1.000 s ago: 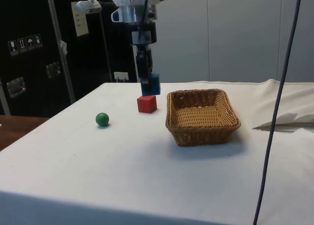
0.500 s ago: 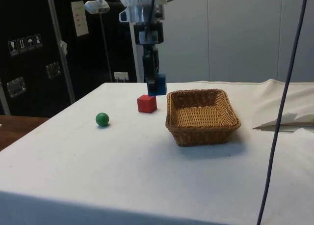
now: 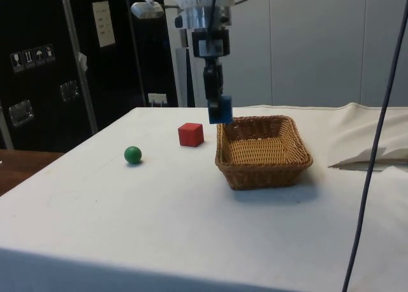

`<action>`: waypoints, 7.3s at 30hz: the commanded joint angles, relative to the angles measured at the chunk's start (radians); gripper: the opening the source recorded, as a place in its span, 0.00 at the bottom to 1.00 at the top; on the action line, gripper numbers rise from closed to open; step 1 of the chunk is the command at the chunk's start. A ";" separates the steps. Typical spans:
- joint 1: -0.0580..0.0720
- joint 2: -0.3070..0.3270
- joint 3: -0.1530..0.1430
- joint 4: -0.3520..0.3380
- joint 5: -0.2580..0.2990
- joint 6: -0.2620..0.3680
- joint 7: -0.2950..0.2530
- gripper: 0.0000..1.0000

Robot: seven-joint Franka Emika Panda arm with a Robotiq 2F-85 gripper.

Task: Place all non-red objects into the basket.

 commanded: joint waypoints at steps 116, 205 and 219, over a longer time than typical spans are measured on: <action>-0.007 -0.054 -0.196 -0.187 0.138 0.222 -0.280 1.00; 0.027 0.353 0.017 0.414 0.056 0.002 0.142 1.00; 0.027 0.436 -0.023 0.520 0.014 -0.015 0.151 1.00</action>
